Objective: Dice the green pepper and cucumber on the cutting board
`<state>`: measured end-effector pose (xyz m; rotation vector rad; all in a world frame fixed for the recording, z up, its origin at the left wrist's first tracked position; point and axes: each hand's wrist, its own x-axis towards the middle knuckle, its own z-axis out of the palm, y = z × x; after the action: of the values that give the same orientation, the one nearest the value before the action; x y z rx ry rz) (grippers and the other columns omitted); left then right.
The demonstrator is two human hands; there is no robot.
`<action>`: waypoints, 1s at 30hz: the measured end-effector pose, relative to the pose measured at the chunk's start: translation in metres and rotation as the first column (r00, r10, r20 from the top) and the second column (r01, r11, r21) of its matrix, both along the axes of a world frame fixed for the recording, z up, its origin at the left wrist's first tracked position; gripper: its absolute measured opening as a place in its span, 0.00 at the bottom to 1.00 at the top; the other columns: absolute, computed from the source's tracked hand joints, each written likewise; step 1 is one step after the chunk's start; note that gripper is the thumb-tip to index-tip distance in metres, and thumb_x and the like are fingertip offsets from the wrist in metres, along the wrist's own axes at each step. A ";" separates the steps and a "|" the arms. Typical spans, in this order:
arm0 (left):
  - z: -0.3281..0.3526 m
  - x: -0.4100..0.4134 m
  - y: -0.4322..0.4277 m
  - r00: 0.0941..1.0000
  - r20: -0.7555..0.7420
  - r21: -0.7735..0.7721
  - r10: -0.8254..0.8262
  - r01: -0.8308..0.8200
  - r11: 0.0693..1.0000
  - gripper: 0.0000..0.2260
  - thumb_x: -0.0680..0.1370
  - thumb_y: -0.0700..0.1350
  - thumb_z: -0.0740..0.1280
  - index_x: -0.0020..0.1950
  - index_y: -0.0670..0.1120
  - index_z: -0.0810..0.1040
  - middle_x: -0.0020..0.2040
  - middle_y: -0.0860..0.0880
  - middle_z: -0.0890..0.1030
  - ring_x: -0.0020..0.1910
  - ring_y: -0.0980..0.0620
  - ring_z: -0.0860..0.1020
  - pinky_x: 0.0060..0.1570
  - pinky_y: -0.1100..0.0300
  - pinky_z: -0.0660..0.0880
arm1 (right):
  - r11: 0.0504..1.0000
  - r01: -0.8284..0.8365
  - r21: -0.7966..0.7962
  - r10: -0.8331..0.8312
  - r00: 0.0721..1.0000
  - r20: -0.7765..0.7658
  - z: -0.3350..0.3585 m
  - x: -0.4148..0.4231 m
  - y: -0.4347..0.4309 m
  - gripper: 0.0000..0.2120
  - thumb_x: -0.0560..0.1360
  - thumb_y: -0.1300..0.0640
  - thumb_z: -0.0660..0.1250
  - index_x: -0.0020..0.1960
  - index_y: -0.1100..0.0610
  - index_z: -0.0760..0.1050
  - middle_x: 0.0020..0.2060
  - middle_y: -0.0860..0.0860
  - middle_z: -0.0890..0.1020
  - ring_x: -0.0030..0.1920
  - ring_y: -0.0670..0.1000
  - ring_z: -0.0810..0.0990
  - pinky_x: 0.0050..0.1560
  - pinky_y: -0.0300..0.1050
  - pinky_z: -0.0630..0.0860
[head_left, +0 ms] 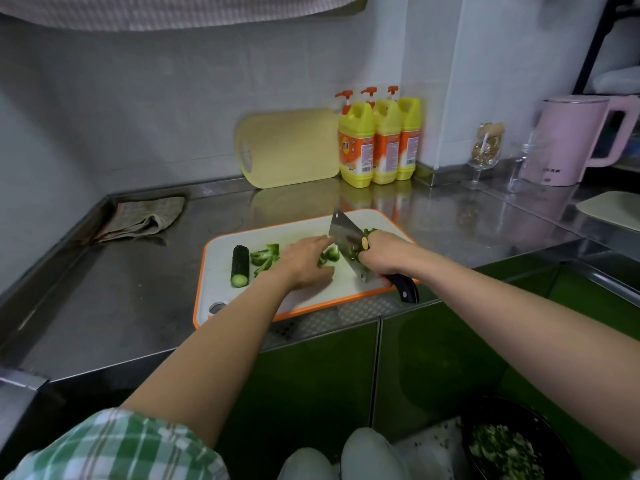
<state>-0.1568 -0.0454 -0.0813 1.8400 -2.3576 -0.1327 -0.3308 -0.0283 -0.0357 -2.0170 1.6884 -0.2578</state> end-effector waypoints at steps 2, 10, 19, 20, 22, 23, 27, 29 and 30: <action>0.001 -0.001 -0.003 0.999 0.051 -0.038 0.001 0.001 0.999 0.26 0.76 0.51 0.66 0.74 0.50 0.67 0.70 0.44 0.71 0.69 0.43 0.66 0.65 0.52 0.64 | 1.000 -0.009 -0.009 0.009 1.000 -0.027 0.000 0.000 0.000 0.07 0.76 0.65 0.54 0.41 0.63 0.68 0.32 0.61 0.79 0.23 0.54 0.76 0.25 0.39 0.73; -0.010 -0.004 -0.005 0.998 -0.050 -0.239 0.049 -0.060 0.969 0.13 0.74 0.57 0.66 0.52 0.51 0.79 0.50 0.47 0.79 0.54 0.45 0.71 0.52 0.53 0.67 | 1.000 -0.027 -0.009 0.027 0.999 0.037 -0.007 -0.003 -0.004 0.07 0.77 0.64 0.54 0.41 0.61 0.67 0.30 0.59 0.75 0.22 0.54 0.75 0.28 0.43 0.75; -0.015 0.012 0.005 0.995 0.050 -0.353 0.083 -0.060 0.934 0.09 0.78 0.45 0.61 0.56 0.49 0.78 0.52 0.47 0.78 0.54 0.44 0.73 0.51 0.53 0.66 | 0.999 -0.019 -0.038 0.019 1.000 0.010 -0.009 -0.004 -0.003 0.08 0.77 0.64 0.55 0.39 0.62 0.68 0.29 0.59 0.77 0.24 0.55 0.76 0.27 0.39 0.72; -0.014 0.017 0.007 0.991 0.077 -0.356 0.108 -0.074 0.931 0.09 0.78 0.44 0.61 0.55 0.49 0.78 0.52 0.47 0.78 0.54 0.44 0.73 0.52 0.53 0.66 | 0.999 -0.017 -0.038 0.017 1.000 0.008 -0.009 -0.004 -0.003 0.08 0.77 0.64 0.55 0.40 0.61 0.67 0.29 0.59 0.76 0.24 0.55 0.76 0.27 0.39 0.72; -0.014 0.026 0.010 0.977 0.122 -0.372 0.172 -0.116 0.921 0.09 0.79 0.44 0.60 0.55 0.49 0.79 0.53 0.46 0.78 0.55 0.44 0.72 0.53 0.52 0.65 | 0.999 -0.013 -0.036 0.013 1.000 0.016 -0.009 -0.004 -0.002 0.08 0.78 0.64 0.55 0.40 0.60 0.65 0.30 0.58 0.76 0.25 0.54 0.77 0.27 0.39 0.73; -0.014 0.028 0.011 0.972 0.131 -0.382 0.194 -0.131 0.915 0.10 0.79 0.45 0.61 0.56 0.49 0.79 0.54 0.46 0.78 0.56 0.43 0.71 0.54 0.52 0.65 | 0.999 -0.012 -0.039 0.013 1.000 0.024 -0.009 -0.004 -0.002 0.08 0.78 0.64 0.55 0.39 0.59 0.65 0.31 0.58 0.76 0.26 0.54 0.77 0.28 0.40 0.73; -0.009 0.011 0.009 0.995 -0.068 -0.358 0.068 -0.088 0.929 0.13 0.78 0.48 0.64 0.61 0.48 0.78 0.57 0.47 0.79 0.59 0.44 0.71 0.57 0.52 0.66 | 0.999 -0.001 -0.050 0.005 0.996 0.086 -0.012 -0.008 -0.002 0.08 0.77 0.63 0.56 0.40 0.60 0.68 0.30 0.57 0.75 0.26 0.55 0.76 0.31 0.43 0.74; -0.007 -0.006 0.006 0.987 -0.161 -0.275 0.013 -0.057 0.960 0.14 0.78 0.47 0.65 0.63 0.49 0.79 0.56 0.48 0.81 0.58 0.44 0.73 0.56 0.52 0.69 | 0.999 0.003 -0.044 0.002 0.994 0.113 -0.013 -0.010 0.000 0.07 0.77 0.63 0.55 0.42 0.62 0.69 0.30 0.57 0.75 0.24 0.54 0.75 0.29 0.43 0.74; -0.007 -0.013 0.005 0.985 -0.170 -0.232 0.017 -0.057 0.971 0.14 0.78 0.46 0.64 0.63 0.50 0.79 0.56 0.48 0.82 0.57 0.43 0.74 0.56 0.52 0.70 | 0.999 -0.002 -0.039 0.007 0.993 0.117 -0.012 -0.010 0.002 0.06 0.77 0.63 0.55 0.43 0.62 0.69 0.30 0.58 0.76 0.24 0.54 0.75 0.28 0.42 0.73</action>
<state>-0.1699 -0.0405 -0.0887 1.6895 -2.1229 -0.0003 -0.3413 -0.0268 -0.0482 -1.9924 1.6182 -0.4027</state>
